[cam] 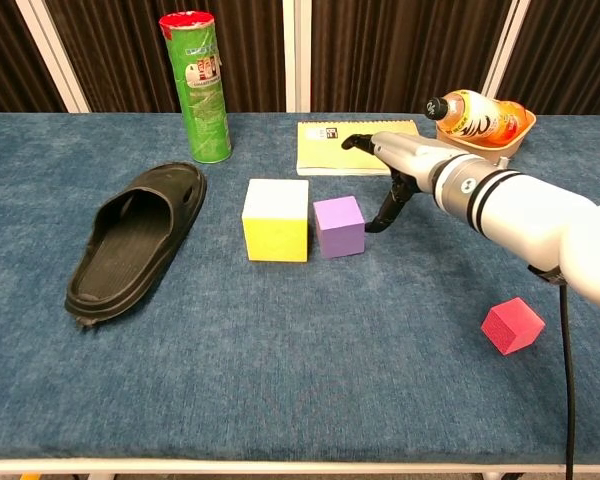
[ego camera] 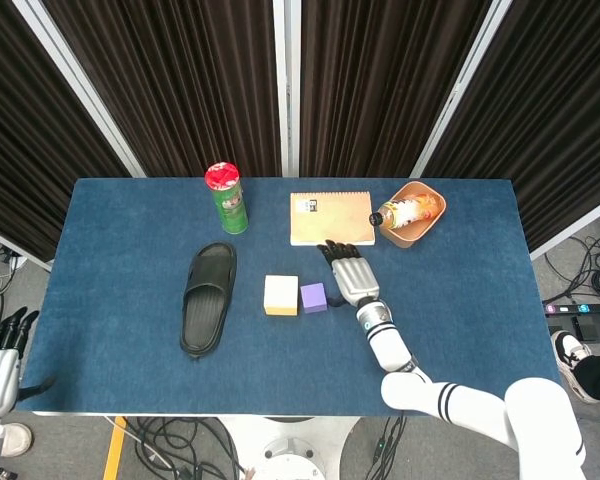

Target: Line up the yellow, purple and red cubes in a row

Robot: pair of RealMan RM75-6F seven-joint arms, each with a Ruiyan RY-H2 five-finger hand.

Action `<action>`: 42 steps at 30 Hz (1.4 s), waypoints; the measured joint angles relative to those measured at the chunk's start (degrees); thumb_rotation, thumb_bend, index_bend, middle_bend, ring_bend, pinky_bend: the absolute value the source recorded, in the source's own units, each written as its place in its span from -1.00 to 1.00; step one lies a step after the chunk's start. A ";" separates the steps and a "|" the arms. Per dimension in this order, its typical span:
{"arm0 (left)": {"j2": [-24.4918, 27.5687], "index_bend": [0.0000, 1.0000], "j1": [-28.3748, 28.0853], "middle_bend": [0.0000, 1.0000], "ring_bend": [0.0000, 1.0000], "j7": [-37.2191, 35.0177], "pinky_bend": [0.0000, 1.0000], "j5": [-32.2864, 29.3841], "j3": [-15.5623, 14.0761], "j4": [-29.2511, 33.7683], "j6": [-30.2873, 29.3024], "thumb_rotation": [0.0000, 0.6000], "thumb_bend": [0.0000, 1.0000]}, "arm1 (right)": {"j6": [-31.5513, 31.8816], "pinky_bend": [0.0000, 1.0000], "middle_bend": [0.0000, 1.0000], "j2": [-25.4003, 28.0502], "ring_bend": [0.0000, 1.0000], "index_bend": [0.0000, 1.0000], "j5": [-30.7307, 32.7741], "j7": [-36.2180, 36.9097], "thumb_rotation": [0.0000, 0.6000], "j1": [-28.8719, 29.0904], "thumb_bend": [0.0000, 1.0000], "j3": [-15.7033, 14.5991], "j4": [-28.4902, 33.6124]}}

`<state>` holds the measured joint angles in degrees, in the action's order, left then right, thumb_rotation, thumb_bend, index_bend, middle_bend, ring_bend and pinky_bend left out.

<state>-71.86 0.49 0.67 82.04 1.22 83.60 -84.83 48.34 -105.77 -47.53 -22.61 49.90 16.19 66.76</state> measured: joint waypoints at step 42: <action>-0.14 -0.73 0.75 -0.69 -0.78 -1.50 -0.69 0.64 -0.08 -0.84 -1.31 1.00 -0.88 | 2.90 -1.00 -1.00 5.34 -1.00 -0.91 -2.52 -0.56 1.00 -2.59 -0.73 -2.55 8.10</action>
<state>-71.99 1.23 -0.84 82.68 1.13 82.76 -86.15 51.23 -100.43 -50.06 -23.17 47.31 13.64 74.86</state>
